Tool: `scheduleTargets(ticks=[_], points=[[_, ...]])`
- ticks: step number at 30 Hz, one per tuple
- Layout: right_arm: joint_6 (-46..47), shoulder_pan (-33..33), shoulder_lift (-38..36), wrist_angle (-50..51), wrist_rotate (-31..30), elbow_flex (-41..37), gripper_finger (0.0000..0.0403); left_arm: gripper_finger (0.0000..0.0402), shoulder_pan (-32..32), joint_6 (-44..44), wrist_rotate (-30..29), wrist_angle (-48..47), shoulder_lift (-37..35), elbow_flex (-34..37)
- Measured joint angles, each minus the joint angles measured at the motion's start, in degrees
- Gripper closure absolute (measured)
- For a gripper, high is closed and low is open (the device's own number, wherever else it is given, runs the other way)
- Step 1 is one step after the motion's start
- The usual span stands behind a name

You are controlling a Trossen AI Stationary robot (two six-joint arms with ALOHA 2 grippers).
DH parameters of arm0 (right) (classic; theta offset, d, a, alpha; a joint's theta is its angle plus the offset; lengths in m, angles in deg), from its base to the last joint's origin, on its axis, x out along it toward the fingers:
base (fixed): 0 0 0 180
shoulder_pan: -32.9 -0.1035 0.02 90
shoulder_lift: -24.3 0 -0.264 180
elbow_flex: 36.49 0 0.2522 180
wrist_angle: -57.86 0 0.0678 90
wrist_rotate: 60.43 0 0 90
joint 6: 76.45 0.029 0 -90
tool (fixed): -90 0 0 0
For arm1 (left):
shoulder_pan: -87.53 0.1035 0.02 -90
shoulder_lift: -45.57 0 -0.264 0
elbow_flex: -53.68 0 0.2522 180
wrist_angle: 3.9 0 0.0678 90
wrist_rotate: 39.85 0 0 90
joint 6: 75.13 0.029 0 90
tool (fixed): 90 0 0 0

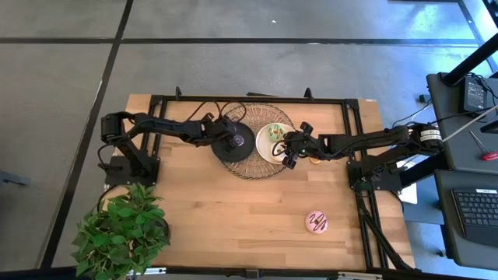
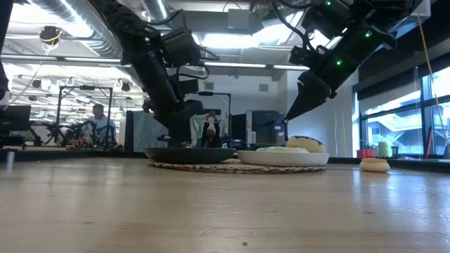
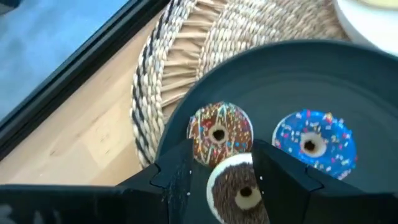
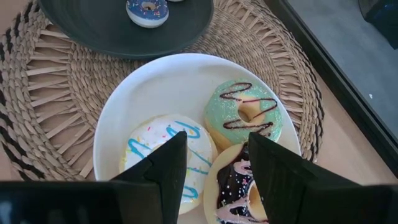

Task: Pick & Place donuts
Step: Put the small black donut on the black plate, then put the big purple donut on the white plate

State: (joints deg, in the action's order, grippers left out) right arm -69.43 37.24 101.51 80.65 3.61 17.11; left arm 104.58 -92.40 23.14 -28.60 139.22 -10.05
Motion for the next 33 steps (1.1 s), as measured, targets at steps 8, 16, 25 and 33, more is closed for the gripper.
scheduleTargets(ticks=[8,16,25,33], points=[[0.0,0.0,0.0,0.0,0.0,0.0,0.0231,0.0238,-0.2,-0.9,1.2,-1.4,0.3,0.0],[0.0,0.0,0.0,0.0,0.0,0.0,0.0231,0.0242,-0.3,-2.5,0.0,-2.1,3.7,0.0],[0.0,0.0,0.0,0.0,0.0,0.0,0.0231,0.0239,-0.6,-2.0,0.2,-0.7,1.5,0.0],[2.3,0.0,-0.7,7.5,0.0,0.7,0.0231,0.0241,-1.4,0.4,1.6,-0.8,-4.6,0.0]])
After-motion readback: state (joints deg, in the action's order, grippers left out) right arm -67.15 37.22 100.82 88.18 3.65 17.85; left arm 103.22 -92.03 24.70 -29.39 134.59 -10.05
